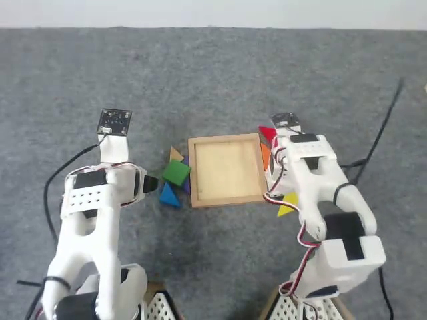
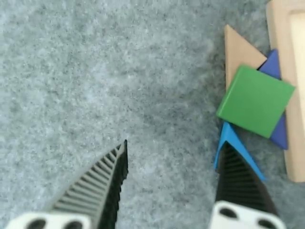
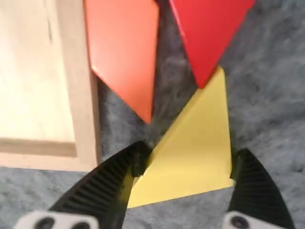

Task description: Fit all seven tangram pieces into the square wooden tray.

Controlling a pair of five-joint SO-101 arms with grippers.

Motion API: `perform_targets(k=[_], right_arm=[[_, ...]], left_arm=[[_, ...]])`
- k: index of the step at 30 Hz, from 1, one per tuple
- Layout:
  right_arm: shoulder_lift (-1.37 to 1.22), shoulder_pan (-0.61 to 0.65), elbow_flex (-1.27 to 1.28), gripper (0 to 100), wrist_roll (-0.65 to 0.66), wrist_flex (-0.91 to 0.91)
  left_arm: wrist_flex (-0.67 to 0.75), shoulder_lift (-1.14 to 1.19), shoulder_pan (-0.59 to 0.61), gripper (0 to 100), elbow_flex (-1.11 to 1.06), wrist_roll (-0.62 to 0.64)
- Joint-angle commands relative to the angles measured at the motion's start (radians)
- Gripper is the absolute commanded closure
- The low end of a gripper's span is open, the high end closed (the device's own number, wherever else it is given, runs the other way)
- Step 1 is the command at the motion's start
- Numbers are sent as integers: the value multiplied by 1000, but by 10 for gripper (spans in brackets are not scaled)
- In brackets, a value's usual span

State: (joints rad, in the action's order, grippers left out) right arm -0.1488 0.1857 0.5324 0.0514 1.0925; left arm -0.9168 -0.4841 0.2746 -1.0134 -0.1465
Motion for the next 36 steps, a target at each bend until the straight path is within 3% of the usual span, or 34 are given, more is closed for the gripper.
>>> perform_targets(k=[1, 5, 7, 14, 17, 21, 27, 32, 36], right_arm=[[-8, 15, -11, 747, -17, 8], [-8, 15, -14, 904, -15, 8], [-7, 13, -14, 935, -12, 15], [1, -48, -87, 938, -5, 25], [16, -105, -144, 935, 29, 116], [177, -122, -48, 935, 40, 110], [539, -38, 252, 935, 51, -4], [550, 15, 313, 934, 51, -5], [515, 91, 373, 877, 78, -4]], left_arm=[[21, -38, 5, 706, 5, 9], [21, -38, 5, 706, 5, 9], [21, -38, 5, 706, 5, 9], [20, -38, 5, 706, 5, 9], [21, -38, 5, 706, -4, 9], [21, -38, 5, 706, -4, 9], [23, -38, 2, 706, -4, 9], [37, -38, 0, 706, -5, 9], [35, -38, 3, 706, -5, 9]])
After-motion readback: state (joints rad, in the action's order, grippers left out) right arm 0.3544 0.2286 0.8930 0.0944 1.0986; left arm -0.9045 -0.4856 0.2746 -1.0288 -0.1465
